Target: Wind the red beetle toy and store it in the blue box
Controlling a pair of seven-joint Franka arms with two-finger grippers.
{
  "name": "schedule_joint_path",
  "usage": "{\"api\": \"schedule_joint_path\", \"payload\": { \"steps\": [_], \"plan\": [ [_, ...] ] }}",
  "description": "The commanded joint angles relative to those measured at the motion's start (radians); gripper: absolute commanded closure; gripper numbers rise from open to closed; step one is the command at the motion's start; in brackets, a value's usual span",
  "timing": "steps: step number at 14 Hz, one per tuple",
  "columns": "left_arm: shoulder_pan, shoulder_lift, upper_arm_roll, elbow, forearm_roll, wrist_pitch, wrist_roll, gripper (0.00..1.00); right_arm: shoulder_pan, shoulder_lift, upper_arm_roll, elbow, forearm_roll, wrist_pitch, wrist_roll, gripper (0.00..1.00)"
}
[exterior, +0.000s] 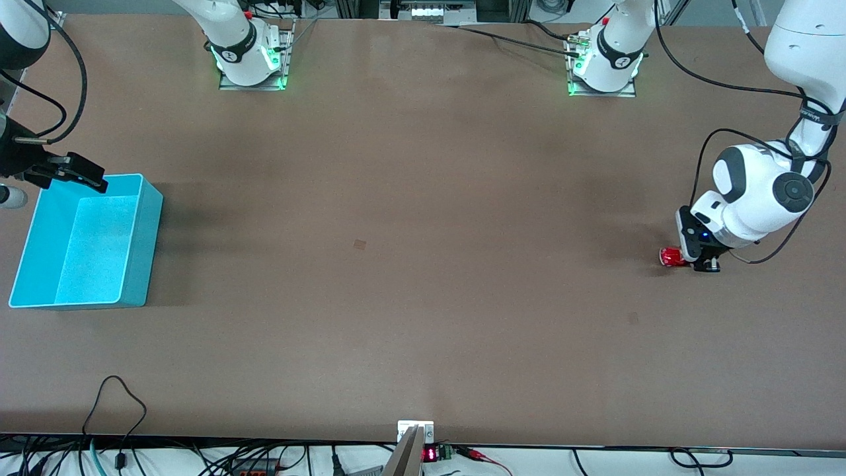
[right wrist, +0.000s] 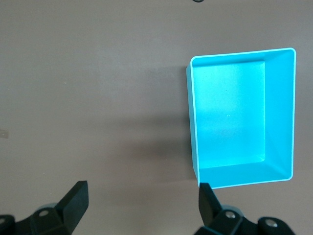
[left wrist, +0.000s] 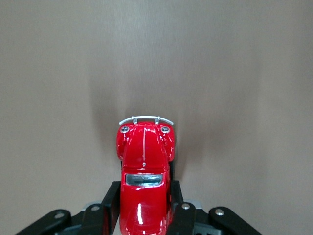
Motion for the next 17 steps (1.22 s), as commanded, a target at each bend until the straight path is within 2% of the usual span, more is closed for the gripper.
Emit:
{"api": "schedule_joint_path", "payload": {
  "steps": [1, 17],
  "plan": [
    [0.017, 0.027, -0.008, 0.021, 0.02, 0.0, 0.023, 0.79, -0.006, 0.002, 0.003, 0.012, -0.005, -0.001, -0.006, 0.0],
    [0.057, 0.029, -0.01, 0.035, 0.02, 0.0, 0.072, 0.78, -0.006, 0.002, 0.003, 0.012, -0.005, 0.004, -0.006, 0.0]
  ]
}}
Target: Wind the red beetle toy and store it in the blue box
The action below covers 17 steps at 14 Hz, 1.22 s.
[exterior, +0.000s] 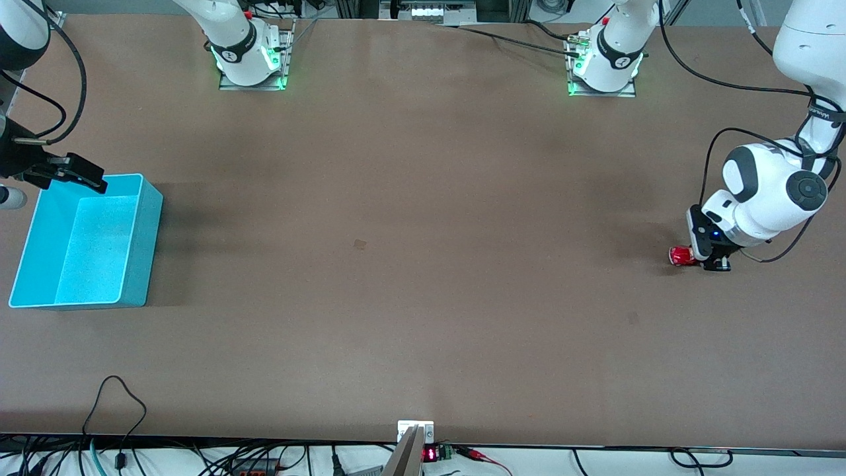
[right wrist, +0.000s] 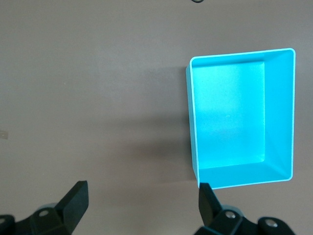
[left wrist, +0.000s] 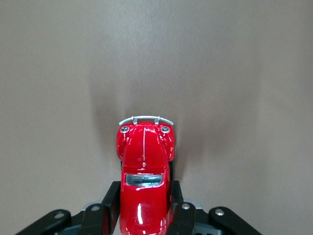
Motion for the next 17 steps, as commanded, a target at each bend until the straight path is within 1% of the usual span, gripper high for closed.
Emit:
{"api": "schedule_joint_path", "payload": {
  "steps": [1, 7, 8, 9, 10, 11, 13, 17],
  "plan": [
    [0.018, 0.021, -0.009, 0.025, 0.02, -0.001, 0.026, 0.78, -0.005, 0.002, 0.003, 0.012, -0.005, 0.001, -0.005, 0.0],
    [0.018, 0.027, -0.009, 0.026, 0.02, -0.001, 0.026, 0.77, -0.005, 0.008, 0.003, 0.012, -0.003, 0.001, -0.006, 0.0],
    [0.018, 0.027, -0.009, 0.026, 0.02, -0.001, 0.026, 0.7, -0.005, 0.008, 0.003, 0.012, -0.003, 0.001, -0.006, 0.0],
    [0.018, 0.026, -0.009, 0.026, 0.02, -0.001, 0.025, 0.42, -0.005, 0.008, 0.003, 0.012, -0.003, 0.001, -0.006, 0.0],
    [0.018, 0.026, -0.009, 0.026, 0.02, -0.001, 0.022, 0.11, -0.005, 0.008, 0.003, 0.013, -0.003, 0.001, -0.006, 0.0],
    [0.017, 0.021, -0.009, 0.026, 0.02, -0.003, 0.023, 0.0, -0.005, 0.008, 0.003, 0.012, -0.003, 0.001, -0.006, 0.0],
    [0.015, 0.003, -0.015, 0.026, 0.018, -0.015, 0.015, 0.0, -0.005, 0.008, 0.003, 0.012, -0.003, 0.001, -0.006, 0.0],
    [0.014, -0.055, -0.033, 0.026, 0.018, -0.101, -0.015, 0.0, -0.005, 0.008, 0.003, 0.013, -0.003, 0.001, -0.006, 0.0]
  ]
}}
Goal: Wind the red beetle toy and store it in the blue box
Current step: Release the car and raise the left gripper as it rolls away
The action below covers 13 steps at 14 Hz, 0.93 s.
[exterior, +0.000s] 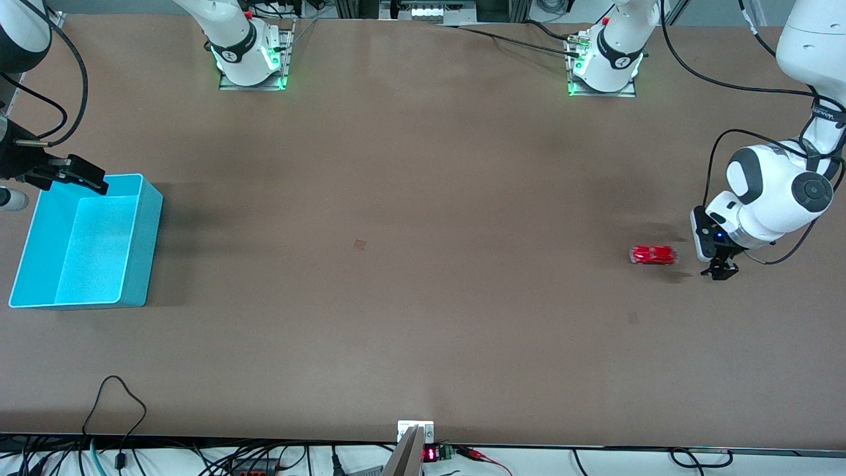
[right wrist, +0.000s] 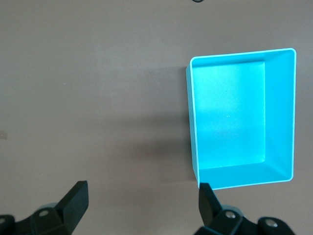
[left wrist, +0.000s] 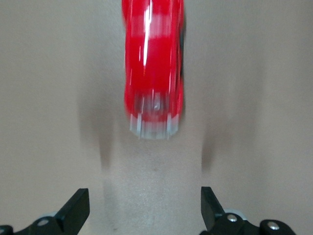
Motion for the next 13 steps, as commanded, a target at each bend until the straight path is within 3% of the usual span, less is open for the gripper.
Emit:
{"api": "schedule_joint_path", "payload": {
  "steps": [1, 13],
  "plan": [
    [0.007, -0.063, -0.014, 0.003, 0.018, -0.09, -0.046, 0.0, -0.004, 0.003, 0.001, 0.012, -0.003, -0.001, -0.006, 0.0],
    [0.009, -0.229, -0.03, 0.012, 0.017, -0.354, -0.322, 0.0, -0.006, 0.003, 0.001, 0.012, -0.001, 0.002, -0.006, 0.0]
  ]
}}
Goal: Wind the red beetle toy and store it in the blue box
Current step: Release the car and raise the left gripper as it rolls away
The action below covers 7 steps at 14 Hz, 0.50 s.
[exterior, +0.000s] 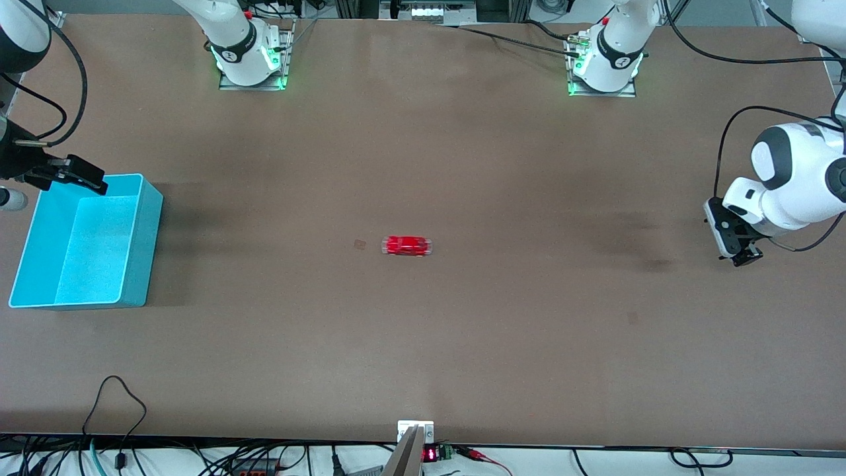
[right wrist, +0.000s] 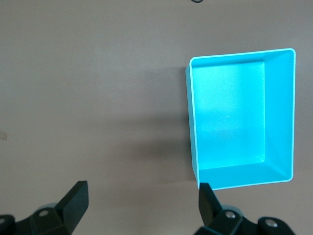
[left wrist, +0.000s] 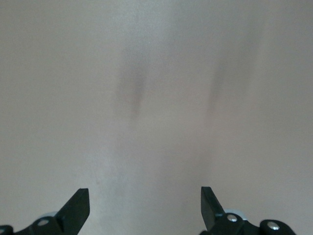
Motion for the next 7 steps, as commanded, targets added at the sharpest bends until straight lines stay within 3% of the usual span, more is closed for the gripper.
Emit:
{"api": "schedule_joint_path", "payload": {
  "steps": [1, 3, 7],
  "plan": [
    [0.008, -0.079, -0.01, 0.002, 0.017, -0.101, -0.08, 0.0, -0.004, 0.003, 0.001, 0.012, -0.001, -0.001, -0.006, 0.0],
    [0.008, -0.116, -0.01, 0.022, 0.012, -0.154, -0.106, 0.0, -0.004, 0.003, 0.001, 0.012, -0.001, -0.001, -0.006, 0.0],
    [0.002, -0.119, -0.043, 0.171, 0.005, -0.374, -0.239, 0.0, -0.004, 0.004, 0.001, 0.012, -0.001, -0.001, -0.006, 0.0]
  ]
}}
